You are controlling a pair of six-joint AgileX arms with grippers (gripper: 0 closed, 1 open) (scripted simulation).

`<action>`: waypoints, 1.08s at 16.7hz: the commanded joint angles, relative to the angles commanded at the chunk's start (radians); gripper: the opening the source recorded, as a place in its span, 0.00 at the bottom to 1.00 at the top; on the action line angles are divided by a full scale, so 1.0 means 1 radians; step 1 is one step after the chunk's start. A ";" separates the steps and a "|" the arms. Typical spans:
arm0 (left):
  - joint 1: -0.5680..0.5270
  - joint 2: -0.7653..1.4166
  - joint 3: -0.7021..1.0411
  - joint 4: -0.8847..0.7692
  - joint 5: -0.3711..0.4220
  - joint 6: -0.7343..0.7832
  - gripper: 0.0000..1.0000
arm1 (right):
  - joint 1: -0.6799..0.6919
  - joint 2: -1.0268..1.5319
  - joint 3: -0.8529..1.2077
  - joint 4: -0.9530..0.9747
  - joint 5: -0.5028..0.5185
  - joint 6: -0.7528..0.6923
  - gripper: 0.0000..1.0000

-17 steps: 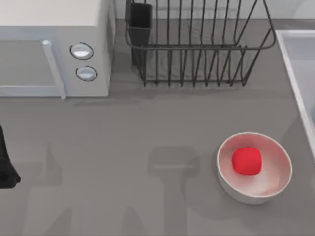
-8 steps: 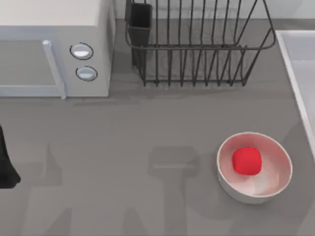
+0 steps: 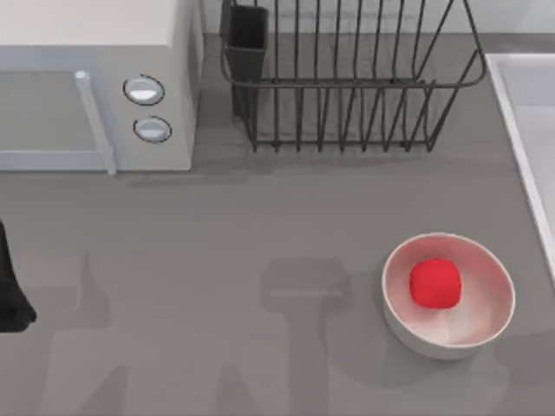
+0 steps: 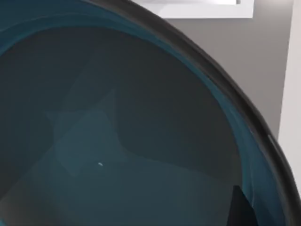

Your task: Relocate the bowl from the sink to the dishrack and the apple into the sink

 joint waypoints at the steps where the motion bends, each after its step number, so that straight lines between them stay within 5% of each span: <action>1: 0.000 0.000 0.000 0.000 0.000 0.000 1.00 | -0.016 -0.040 -0.022 -0.024 -0.002 -0.019 0.00; 11: 0.000 0.000 0.000 0.000 0.000 0.000 1.00 | -0.007 -0.090 -0.046 -0.025 0.012 -0.023 0.00; 18: 0.000 0.000 0.000 0.000 0.000 0.000 1.00 | 0.376 -0.054 -0.029 0.362 0.224 0.201 0.00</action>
